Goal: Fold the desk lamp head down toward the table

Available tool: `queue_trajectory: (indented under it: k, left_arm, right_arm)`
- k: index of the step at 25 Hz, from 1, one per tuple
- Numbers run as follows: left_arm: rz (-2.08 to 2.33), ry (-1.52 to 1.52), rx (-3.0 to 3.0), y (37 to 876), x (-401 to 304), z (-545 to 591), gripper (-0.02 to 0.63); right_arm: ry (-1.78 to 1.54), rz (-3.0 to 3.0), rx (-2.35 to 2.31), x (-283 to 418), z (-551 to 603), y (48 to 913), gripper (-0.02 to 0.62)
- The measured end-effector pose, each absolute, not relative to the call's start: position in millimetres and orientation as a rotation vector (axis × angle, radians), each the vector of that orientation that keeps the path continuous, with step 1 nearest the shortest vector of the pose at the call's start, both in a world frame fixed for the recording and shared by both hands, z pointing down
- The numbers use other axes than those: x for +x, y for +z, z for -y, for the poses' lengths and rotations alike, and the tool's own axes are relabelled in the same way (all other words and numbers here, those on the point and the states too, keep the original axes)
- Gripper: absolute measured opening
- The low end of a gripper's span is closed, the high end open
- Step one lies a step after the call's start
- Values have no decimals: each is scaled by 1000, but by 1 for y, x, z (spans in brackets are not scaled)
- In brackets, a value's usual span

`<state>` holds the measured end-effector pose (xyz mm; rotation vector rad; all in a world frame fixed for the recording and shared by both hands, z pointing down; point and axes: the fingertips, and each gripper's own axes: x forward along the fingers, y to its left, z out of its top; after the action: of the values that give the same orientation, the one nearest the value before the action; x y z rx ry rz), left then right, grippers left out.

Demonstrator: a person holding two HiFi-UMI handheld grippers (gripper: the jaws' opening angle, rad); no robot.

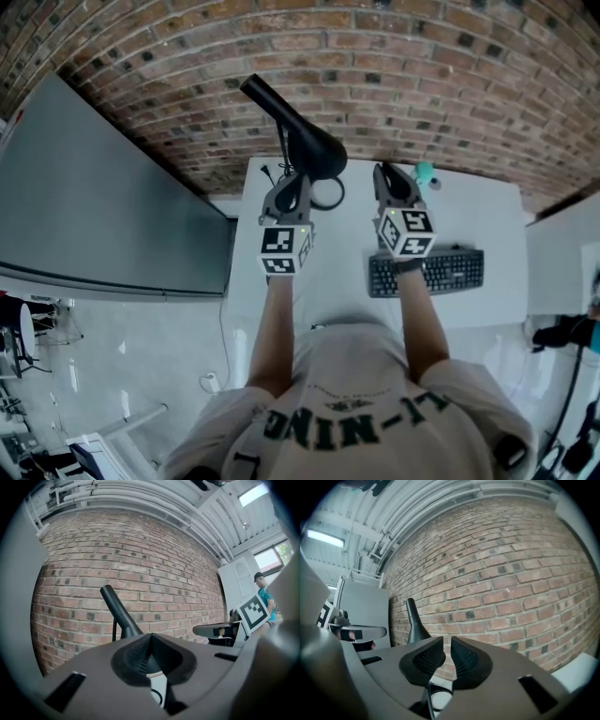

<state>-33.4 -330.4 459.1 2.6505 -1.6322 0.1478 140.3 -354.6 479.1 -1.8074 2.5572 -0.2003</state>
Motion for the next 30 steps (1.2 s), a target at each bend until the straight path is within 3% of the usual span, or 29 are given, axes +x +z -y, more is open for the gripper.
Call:
queue_trajectory:
  k: [14, 30]
  left_arm:
    - [1599, 136, 2708, 448, -26, 321, -2]
    - [1573, 142, 2723, 452, -22, 326, -2]
  right_arm:
    - [-101, -2481, -1896, 142, 318, 462, 6]
    - [-114, -2448, -1945, 143, 315, 472, 5]
